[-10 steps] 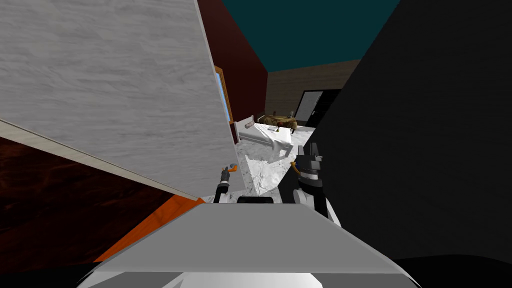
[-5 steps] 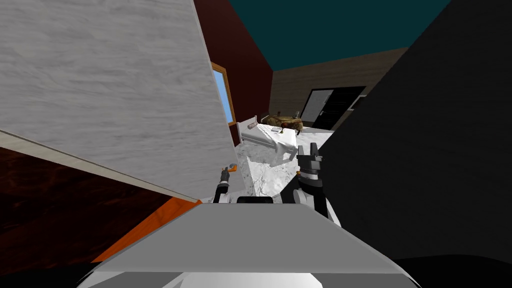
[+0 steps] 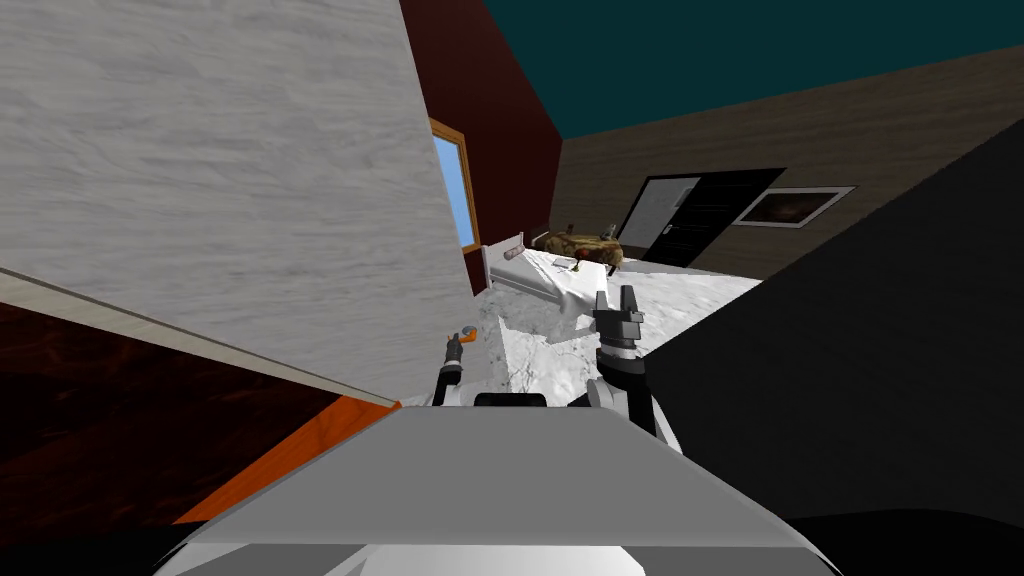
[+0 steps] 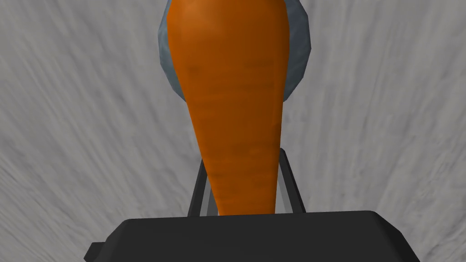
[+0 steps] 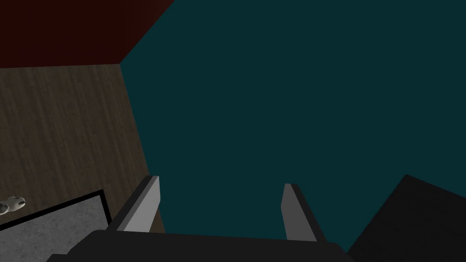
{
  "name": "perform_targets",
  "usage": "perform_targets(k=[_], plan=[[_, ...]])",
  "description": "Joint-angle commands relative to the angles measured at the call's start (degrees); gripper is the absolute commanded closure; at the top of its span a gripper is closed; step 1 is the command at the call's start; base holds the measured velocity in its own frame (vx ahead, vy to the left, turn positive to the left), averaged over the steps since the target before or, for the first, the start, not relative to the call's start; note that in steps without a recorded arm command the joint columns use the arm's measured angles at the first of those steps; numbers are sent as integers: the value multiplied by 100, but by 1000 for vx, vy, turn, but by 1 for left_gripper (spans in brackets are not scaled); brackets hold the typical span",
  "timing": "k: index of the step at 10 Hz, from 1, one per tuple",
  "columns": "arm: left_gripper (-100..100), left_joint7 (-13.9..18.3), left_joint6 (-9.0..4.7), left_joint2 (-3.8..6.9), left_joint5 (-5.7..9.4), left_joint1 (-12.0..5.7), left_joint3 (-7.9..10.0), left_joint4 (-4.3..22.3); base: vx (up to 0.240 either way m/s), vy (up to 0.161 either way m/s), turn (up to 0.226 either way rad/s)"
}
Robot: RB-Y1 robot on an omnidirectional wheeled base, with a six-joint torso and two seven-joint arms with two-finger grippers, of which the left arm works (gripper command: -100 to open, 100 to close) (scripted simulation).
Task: Push the door open
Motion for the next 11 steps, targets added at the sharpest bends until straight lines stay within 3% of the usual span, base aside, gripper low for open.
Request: perform_targets(k=[1, 2, 3, 6, 8, 11], plan=[[100, -77, -34, -141, 45, -31, -2, -2, 144, -71, 122], [100, -56, -4, -73, 33, 15, 23, -46, 63, -28, 52], [100, -103, -15, 83, 94, 19, 127, -64, 130, -8, 18], [100, -156, -25, 176, 171, 22, 259, -74, 199, -32, 49], [100, -176, -29, 180, 200, 24, 309, -77, 170, -6, 25], [100, -262, -45, 13, 323, 28, 522, -92, 227, -35, 77]])
